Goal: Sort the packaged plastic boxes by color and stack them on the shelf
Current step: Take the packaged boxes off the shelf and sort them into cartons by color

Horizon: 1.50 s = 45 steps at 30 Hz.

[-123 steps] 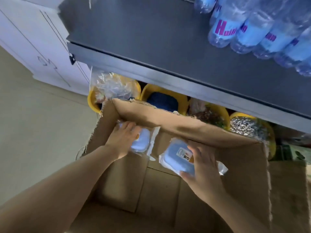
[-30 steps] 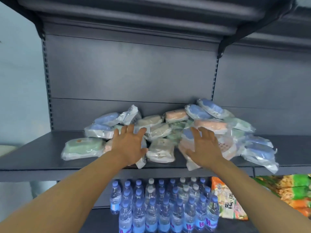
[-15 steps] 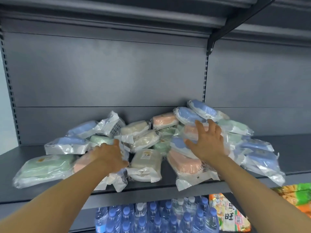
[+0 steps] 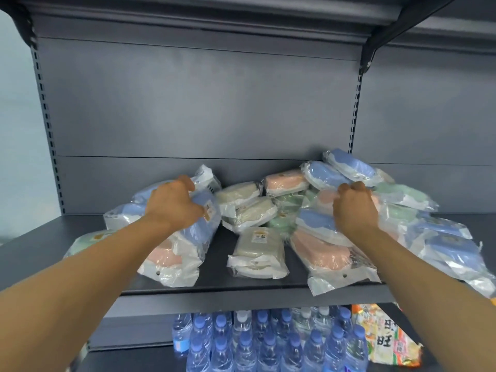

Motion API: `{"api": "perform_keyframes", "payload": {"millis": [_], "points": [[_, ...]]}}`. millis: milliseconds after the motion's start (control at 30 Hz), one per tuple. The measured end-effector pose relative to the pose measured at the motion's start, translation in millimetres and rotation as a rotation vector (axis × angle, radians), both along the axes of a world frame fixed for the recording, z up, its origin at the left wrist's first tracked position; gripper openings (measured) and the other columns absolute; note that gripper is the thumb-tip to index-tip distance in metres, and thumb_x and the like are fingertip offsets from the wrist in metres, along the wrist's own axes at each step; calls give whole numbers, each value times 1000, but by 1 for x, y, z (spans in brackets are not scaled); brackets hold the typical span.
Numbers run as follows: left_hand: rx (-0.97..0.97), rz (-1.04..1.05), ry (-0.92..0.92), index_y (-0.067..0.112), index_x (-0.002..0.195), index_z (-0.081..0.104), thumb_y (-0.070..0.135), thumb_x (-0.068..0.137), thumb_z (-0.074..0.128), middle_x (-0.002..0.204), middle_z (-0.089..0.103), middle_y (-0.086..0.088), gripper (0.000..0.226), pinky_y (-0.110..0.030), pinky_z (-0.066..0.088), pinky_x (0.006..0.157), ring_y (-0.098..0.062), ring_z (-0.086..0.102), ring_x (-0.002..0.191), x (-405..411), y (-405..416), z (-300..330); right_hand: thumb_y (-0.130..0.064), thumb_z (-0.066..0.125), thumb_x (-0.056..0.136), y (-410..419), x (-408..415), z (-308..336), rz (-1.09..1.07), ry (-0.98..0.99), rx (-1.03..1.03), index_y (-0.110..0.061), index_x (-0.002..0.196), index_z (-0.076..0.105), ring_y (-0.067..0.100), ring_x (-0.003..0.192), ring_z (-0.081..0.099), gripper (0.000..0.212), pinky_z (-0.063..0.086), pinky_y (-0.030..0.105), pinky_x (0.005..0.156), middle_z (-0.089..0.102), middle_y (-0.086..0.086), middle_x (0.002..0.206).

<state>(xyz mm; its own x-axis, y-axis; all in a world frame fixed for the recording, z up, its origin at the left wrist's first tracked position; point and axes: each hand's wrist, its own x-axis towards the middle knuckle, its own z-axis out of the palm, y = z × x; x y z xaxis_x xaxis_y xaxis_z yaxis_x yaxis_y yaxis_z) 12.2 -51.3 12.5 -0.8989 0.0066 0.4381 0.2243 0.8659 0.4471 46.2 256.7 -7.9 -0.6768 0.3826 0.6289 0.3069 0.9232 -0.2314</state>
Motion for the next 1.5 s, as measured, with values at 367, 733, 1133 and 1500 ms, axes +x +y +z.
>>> {"api": "perform_keyframes", "payload": {"millis": [367, 733, 1133, 1500], "points": [[-374, 89, 14, 28, 126, 53, 19, 92, 41, 117, 59, -9, 37, -43, 39, 94, -32, 53, 111, -2, -13, -30, 13, 72, 58, -58, -1, -1, 125, 272, 346, 5, 75, 60, 30, 58, 60, 22, 35, 26, 47, 60, 18, 70], [-437, 158, -100, 21, 132, 27, 64, 82, 51, 131, 48, -13, 70, -43, 39, 94, -33, 44, 123, -7, -2, -43, -57, 63, 77, 1, -7, 28, 284, -444, -41, -38, 149, 14, 26, 145, 6, 89, 3, 52, 116, 11, -2, 159], [-188, -64, 199, 17, 132, 39, 51, 80, 64, 127, 51, -8, 67, -42, 43, 93, -29, 42, 119, 22, -14, -43, -63, 67, 72, 0, -33, 23, 371, -502, 17, -30, 148, 23, 31, 136, 31, 94, 30, 42, 110, 27, 11, 151], [-138, -69, 177, 24, 132, 37, 53, 76, 67, 130, 47, 0, 70, -38, 42, 88, -23, 42, 121, 83, -50, -32, -56, 74, 66, -38, 2, 34, 436, -107, 67, -24, 135, 45, 33, 126, 30, 81, 35, 41, 102, 38, 17, 129]]}}
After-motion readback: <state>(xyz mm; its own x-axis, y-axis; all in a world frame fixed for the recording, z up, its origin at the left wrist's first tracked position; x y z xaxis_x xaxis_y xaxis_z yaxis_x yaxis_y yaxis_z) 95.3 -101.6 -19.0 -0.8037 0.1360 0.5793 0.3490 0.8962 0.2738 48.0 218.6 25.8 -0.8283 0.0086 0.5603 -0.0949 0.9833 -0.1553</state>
